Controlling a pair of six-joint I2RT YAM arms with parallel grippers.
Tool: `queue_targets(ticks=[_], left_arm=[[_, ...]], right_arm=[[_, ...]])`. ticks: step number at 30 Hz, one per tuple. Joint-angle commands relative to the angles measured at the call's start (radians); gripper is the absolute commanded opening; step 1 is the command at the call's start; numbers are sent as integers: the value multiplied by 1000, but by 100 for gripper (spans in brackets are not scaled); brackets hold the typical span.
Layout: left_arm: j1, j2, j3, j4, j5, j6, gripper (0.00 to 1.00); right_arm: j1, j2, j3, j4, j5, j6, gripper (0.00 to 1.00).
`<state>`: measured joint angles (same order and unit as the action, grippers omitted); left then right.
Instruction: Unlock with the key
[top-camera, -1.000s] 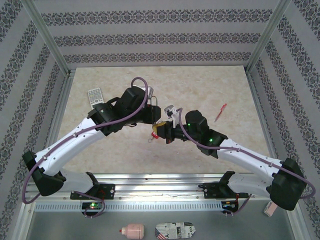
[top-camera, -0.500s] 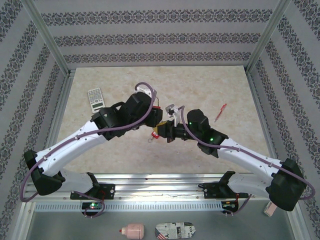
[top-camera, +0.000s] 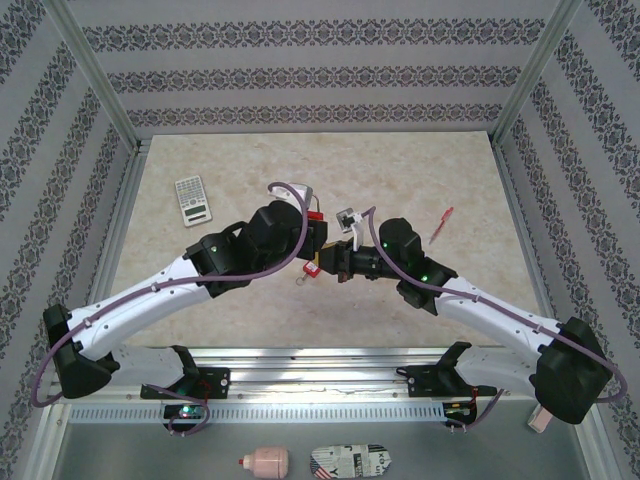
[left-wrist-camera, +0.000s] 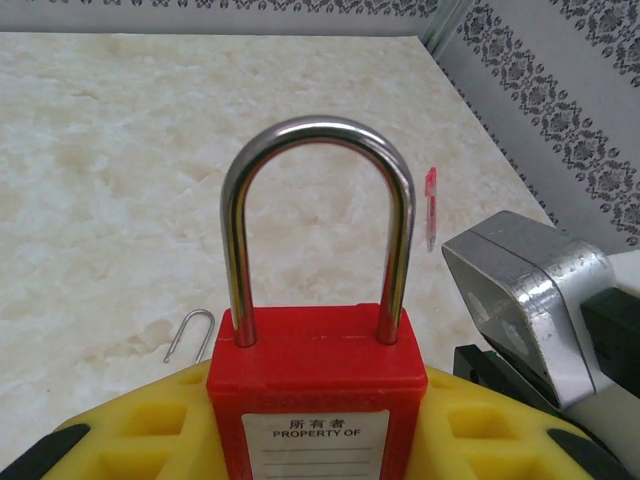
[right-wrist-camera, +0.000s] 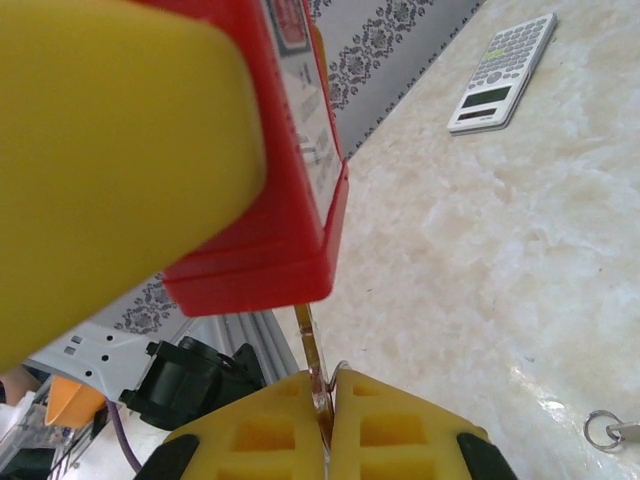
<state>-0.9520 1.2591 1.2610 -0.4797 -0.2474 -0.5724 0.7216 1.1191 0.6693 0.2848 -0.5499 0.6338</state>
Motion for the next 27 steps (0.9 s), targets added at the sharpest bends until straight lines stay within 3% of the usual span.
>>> queue_targets(ticks=[1,17,27], left_arm=[[-35,-5,-39,2,91,-31,0],[-63,76,66,-275,-9,12,0],[-84,12,-50,-85,6,-47,0]], right_arm=[[-34,-16,6,138,51,29,0],[-79,-48,50,16,31,-19,0],[-78,-28,39,106,34,40,0]])
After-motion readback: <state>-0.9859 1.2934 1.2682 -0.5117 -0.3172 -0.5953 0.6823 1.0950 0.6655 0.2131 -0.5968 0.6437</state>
